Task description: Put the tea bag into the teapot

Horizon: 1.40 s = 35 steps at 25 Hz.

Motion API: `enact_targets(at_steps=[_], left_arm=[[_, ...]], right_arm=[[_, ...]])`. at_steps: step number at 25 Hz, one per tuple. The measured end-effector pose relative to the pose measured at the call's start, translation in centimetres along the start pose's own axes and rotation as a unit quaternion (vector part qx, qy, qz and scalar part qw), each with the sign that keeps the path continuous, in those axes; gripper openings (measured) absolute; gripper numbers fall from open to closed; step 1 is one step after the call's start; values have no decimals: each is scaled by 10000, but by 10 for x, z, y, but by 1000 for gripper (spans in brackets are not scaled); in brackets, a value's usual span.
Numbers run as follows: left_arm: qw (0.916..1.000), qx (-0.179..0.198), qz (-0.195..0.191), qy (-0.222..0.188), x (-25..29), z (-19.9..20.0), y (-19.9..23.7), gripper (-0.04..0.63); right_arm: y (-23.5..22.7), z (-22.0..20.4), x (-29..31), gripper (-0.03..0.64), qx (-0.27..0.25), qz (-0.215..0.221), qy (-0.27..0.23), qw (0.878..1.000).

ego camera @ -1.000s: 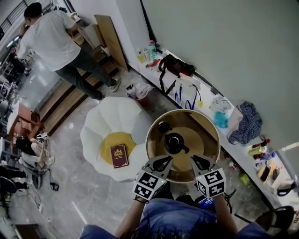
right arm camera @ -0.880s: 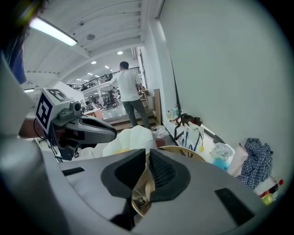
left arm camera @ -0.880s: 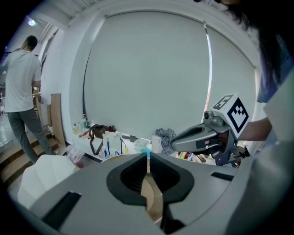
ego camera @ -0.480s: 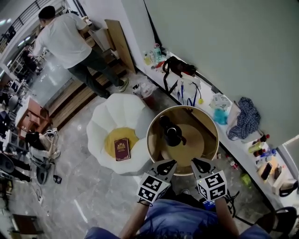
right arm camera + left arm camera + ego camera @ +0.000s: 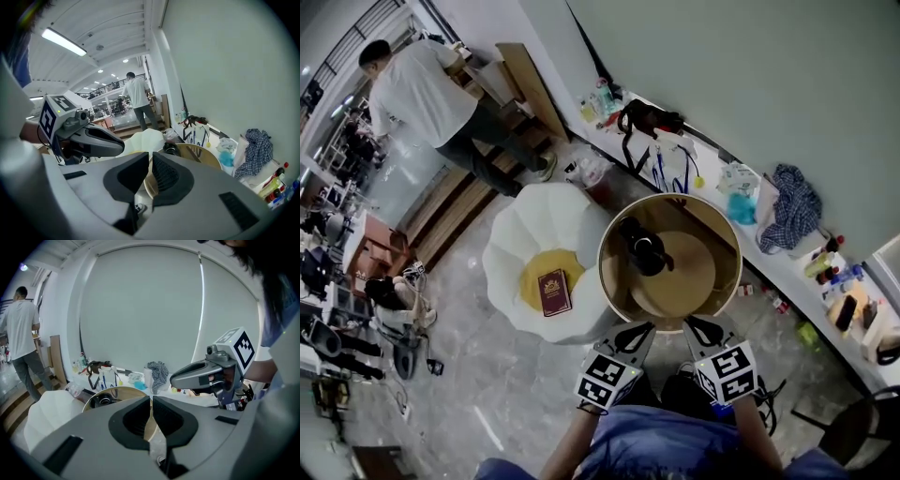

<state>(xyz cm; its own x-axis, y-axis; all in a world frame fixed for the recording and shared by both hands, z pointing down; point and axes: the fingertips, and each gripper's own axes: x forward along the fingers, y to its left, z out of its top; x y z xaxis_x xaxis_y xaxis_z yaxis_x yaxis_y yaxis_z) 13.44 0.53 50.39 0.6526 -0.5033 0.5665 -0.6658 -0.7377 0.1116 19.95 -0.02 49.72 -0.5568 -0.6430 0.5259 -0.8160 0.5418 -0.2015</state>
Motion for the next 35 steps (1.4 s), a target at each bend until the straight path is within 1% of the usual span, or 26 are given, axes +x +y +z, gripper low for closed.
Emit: enact_targets(at_steps=[5, 8, 10, 14, 18, 23, 26, 30, 35], left_arm=[[9996, 162, -167, 166, -11, -14, -13, 18], [9991, 175, -219, 317, -26, -31, -12, 19], [9990, 156, -236, 336, -38, -40, -7, 18], [9992, 161, -253, 254, -69, -53, 8, 18], [9994, 185, -261, 89, -104, -63, 25, 18], [9989, 264, -400, 7, -148, -94, 32, 19], [9985, 298, -438, -108, -172, -105, 36, 19], [9975, 395, -524, -275, -193, -113, 37, 18], [9952, 514, -681, -471, -208, -116, 31, 18]], right_arm=[[2, 2, -5, 37, 63, -163, -141, 9997], [9, -3, -2, 37, 154, -182, -116, 9996], [19, -3, 1, 37, 209, -188, -124, 9995], [49, 0, 6, 37, 156, -287, -147, 9994], [92, 2, 14, 37, 210, -347, -222, 9989], [150, -3, 19, 37, 232, -455, -284, 9983], [179, -3, 16, 37, 213, -553, -374, 9975], [202, -4, 10, 37, 138, -742, -439, 9962], [219, -9, -3, 31, 173, -1045, -551, 9928]])
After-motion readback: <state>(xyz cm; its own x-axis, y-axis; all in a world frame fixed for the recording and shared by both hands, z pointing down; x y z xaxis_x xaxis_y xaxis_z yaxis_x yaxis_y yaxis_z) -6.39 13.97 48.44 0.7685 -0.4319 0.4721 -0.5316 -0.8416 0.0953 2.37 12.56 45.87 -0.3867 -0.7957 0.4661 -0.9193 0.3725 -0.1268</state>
